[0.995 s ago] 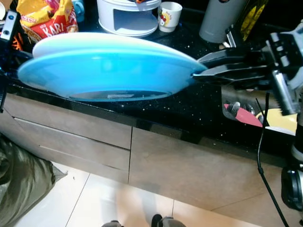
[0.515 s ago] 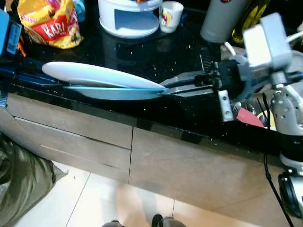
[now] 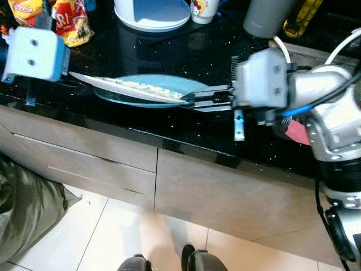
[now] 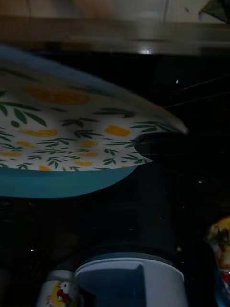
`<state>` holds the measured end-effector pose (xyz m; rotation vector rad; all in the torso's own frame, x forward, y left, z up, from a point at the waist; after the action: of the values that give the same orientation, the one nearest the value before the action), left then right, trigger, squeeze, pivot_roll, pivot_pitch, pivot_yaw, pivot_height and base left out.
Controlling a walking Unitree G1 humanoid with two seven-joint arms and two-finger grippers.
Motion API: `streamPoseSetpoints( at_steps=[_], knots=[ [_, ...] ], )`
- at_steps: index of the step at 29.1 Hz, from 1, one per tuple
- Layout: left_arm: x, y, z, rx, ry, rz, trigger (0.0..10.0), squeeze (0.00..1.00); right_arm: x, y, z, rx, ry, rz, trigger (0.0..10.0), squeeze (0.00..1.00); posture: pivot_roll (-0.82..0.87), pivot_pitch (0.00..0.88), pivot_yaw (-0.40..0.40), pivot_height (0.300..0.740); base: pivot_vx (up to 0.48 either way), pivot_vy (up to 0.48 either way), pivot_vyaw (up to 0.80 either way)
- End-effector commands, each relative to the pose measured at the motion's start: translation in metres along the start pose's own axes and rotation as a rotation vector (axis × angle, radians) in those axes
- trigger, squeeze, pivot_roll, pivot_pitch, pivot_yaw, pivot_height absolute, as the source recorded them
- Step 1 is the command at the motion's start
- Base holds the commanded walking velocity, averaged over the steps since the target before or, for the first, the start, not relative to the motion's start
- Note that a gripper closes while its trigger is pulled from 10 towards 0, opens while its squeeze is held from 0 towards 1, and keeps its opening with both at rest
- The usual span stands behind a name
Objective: Kitchen organization
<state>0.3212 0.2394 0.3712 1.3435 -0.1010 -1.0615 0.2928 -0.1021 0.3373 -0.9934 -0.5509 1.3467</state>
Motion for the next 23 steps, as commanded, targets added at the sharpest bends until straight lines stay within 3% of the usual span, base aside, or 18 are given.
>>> streamPoseSetpoints(
  at_steps=[1,2,4,5,7,8,15,17,23],
  knots=[
    [0.007,0.007,-0.01,0.006,0.052,0.078,10.0,0.0,0.015,0.004,-0.001,-0.059,0.015,0.019,0.0,0.0,0.12,0.267,-0.028,0.74,0.0,0.0,0.0],
    [0.009,0.009,-0.011,0.018,0.057,0.107,10.0,0.0,0.017,0.001,-0.004,-0.068,0.042,-0.019,2.4,0.0,0.12,0.266,-0.028,0.74,0.0,0.0,0.0],
    [0.009,0.011,-0.011,0.027,0.06,0.124,10.0,0.0,0.018,-0.001,-0.006,-0.076,0.059,-0.044,2.4,0.0,0.12,0.266,-0.028,0.74,0.0,0.0,0.0],
    [0.011,0.015,-0.011,0.043,0.056,0.169,10.0,0.0,0.016,-0.008,-0.016,-0.076,0.134,-0.105,10.0,0.83,0.12,0.264,-0.029,0.74,0.0,0.0,0.0],
    [0.011,0.016,-0.01,0.047,0.054,0.18,10.0,0.0,0.015,-0.01,-0.019,-0.077,0.155,-0.124,10.0,0.83,0.12,0.264,-0.029,0.74,0.0,0.0,0.0],
    [0.011,0.019,-0.01,0.063,0.054,0.205,10.0,0.0,0.014,-0.013,-0.025,-0.083,0.192,-0.149,10.0,1.0,0.12,0.26,-0.031,0.74,0.0,0.0,0.0],
    [0.009,0.028,-0.013,0.161,0.132,0.308,10.0,0.0,0.01,-0.021,-0.039,-0.157,0.31,-0.25,10.0,1.0,0.12,0.243,-0.033,0.74,0.0,0.0,0.0],
    [0.004,0.034,-0.013,0.181,0.138,0.37,10.0,0.0,0.006,-0.021,-0.045,-0.172,0.348,-0.262,10.0,0.0,0.12,0.234,-0.032,0.74,0.0,0.0,0.0],
    [-0.006,0.045,-0.005,0.207,0.105,0.458,10.0,0.0,-0.009,-0.028,-0.052,-0.162,0.391,-0.328,10.0,0.0,0.12,0.218,-0.032,0.74,0.0,0.0,0.0]
  ],
)
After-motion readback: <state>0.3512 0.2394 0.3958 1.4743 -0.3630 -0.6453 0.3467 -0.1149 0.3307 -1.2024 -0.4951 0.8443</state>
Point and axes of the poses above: a point about 5 cm out from each wrist's last joint towards the gripper, its own x axis pointing out of the wrist towards the gripper, its own z axis along the axis of the wrist's last joint, y = z × x, the point moved 1 cm from there along x, pointing out of the wrist towards the gripper, and after that the axes turned 3 degrees about -x, right-handed, at the moved point
